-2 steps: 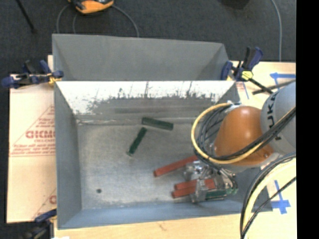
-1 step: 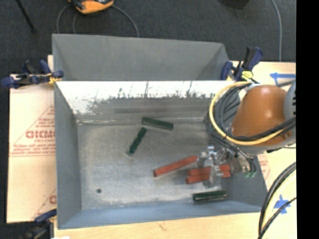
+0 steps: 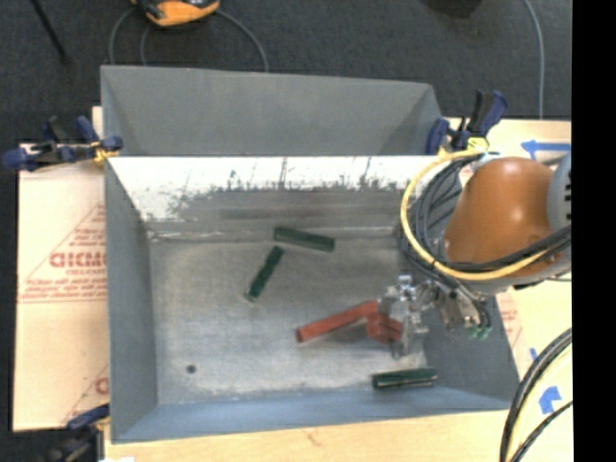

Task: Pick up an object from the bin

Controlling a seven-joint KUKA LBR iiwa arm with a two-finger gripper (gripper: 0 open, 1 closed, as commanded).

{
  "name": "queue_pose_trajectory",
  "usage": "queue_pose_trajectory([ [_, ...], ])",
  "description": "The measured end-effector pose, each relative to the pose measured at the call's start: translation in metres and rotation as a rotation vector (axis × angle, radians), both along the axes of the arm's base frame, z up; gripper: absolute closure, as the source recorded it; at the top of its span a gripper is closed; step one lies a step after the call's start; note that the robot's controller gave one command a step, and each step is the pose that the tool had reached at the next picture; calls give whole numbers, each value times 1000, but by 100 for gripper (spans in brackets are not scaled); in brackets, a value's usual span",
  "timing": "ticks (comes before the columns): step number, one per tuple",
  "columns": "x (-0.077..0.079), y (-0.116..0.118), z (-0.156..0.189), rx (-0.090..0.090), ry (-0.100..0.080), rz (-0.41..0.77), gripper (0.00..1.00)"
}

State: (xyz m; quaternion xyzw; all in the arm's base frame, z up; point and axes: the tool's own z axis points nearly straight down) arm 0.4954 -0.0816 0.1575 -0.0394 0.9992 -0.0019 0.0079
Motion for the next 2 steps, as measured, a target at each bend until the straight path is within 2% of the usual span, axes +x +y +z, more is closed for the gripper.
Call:
queue_pose_trajectory([
  [1,12,-2,33,3,21,22,100],
  [2,49,4,80,0,6,10,100],
])
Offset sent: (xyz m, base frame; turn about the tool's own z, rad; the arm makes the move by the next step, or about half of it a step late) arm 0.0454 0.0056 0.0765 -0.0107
